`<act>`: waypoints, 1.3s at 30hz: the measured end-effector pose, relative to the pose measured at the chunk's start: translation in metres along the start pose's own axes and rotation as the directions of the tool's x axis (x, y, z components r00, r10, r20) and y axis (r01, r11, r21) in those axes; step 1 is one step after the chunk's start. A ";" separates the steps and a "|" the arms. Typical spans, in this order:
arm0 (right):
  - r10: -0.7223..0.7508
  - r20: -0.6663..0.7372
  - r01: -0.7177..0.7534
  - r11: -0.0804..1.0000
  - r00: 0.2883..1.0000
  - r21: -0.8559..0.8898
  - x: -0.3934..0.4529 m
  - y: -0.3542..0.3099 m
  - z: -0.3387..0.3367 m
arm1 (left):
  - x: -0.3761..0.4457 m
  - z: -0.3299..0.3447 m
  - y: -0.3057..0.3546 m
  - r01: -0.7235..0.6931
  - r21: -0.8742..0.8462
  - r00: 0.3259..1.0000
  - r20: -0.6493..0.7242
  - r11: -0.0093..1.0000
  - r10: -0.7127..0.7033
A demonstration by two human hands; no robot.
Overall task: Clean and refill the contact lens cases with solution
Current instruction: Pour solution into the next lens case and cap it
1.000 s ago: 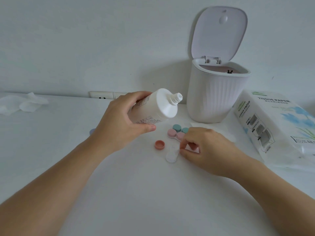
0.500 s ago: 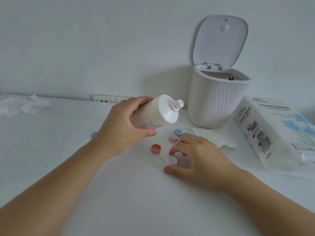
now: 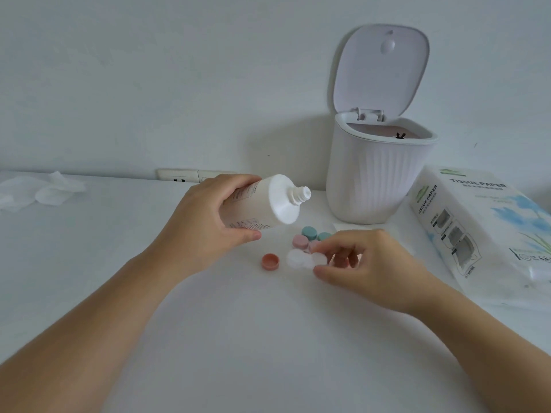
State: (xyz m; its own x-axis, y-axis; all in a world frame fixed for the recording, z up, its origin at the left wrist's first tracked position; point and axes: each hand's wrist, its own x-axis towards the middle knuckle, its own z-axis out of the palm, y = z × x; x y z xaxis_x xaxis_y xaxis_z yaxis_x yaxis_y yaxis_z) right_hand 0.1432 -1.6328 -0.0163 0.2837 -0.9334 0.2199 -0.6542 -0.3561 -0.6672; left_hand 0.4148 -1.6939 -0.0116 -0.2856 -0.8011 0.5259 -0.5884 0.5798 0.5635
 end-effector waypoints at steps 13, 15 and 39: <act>0.105 -0.032 -0.090 0.951 0.994 0.297 0.002 -0.003 -0.016 | -0.001 0.000 -0.007 -0.026 0.049 0.999 0.041 0.998 0.024; 0.105 -0.037 -0.087 0.938 0.994 0.337 0.002 -0.005 -0.018 | -0.001 -0.001 -0.008 -0.048 0.084 0.998 0.038 0.995 0.045; 0.042 -0.057 -0.024 0.957 0.997 0.288 -0.001 -0.003 -0.017 | 0.004 -0.001 0.002 -0.301 0.343 0.942 -0.038 0.890 0.333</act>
State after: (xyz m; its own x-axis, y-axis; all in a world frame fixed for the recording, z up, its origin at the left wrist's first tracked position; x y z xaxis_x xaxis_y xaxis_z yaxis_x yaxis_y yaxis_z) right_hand 0.1327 -1.6311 -0.0023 0.2152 -0.9487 0.2318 -0.4317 -0.3053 -0.8488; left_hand 0.4137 -1.6956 -0.0077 -0.4362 -0.5556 0.7078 -0.6970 0.7061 0.1248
